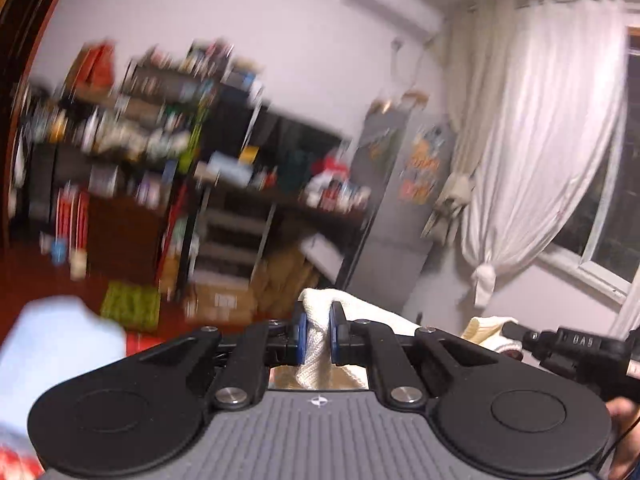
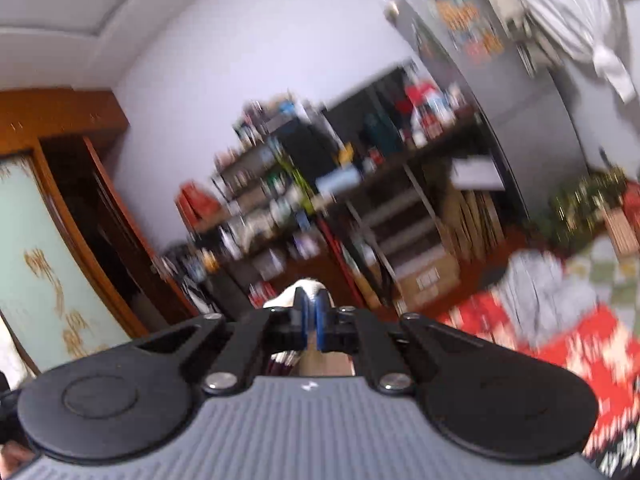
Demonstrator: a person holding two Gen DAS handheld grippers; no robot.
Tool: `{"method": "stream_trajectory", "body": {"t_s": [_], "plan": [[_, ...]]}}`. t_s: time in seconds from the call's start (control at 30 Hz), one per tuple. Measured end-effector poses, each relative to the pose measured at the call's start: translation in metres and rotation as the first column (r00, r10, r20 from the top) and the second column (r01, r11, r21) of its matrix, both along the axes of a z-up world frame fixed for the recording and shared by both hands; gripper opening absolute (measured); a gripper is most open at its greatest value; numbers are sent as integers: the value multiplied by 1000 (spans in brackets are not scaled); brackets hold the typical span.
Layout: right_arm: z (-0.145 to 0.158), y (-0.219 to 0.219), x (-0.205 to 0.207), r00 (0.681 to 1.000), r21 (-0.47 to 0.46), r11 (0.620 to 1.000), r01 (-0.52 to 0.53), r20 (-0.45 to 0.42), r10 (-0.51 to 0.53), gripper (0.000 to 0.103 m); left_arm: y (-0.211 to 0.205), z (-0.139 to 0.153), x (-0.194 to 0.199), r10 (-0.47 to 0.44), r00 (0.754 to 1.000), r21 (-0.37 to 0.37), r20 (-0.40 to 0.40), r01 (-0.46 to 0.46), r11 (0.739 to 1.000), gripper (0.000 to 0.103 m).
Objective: Fold clothes
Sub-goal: 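Lift the vest high with both grippers and shake it out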
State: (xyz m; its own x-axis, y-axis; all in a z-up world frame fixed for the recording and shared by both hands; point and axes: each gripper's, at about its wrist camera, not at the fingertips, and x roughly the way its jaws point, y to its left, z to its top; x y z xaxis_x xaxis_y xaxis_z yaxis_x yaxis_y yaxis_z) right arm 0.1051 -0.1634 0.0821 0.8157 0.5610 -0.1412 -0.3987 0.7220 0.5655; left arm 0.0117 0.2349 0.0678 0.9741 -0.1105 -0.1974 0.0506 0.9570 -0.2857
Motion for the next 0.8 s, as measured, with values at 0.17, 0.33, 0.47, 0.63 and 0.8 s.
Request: {"method": "stream_trajectory", "body": {"t_s": [0.17,0.33,0.47,0.63,0.8], "plan": [[96,-6,-7,987,4,1000,21,157,-21,4,-8,64,-8,0,995,21,95,-1,1000,11],[163,-13,-35,957,-3,1000,20,291,-18,4,-15,88,-34,-12,988,31,155,8,999,11],[183,-20,-54,949,2,1000,18,316,-18,4,-17,84,-53,-17,986,19,168,14,1000,10],[189,-24,-81,939,-2,1000,26,344,-24,4,-19,77,-66,-18,986,2,164,17,1000,10],[185,-22,-101,938,-25,1000,12,347,-3,4,-13,66,-64,-3,989,-19,145,6,1000,10]]}}
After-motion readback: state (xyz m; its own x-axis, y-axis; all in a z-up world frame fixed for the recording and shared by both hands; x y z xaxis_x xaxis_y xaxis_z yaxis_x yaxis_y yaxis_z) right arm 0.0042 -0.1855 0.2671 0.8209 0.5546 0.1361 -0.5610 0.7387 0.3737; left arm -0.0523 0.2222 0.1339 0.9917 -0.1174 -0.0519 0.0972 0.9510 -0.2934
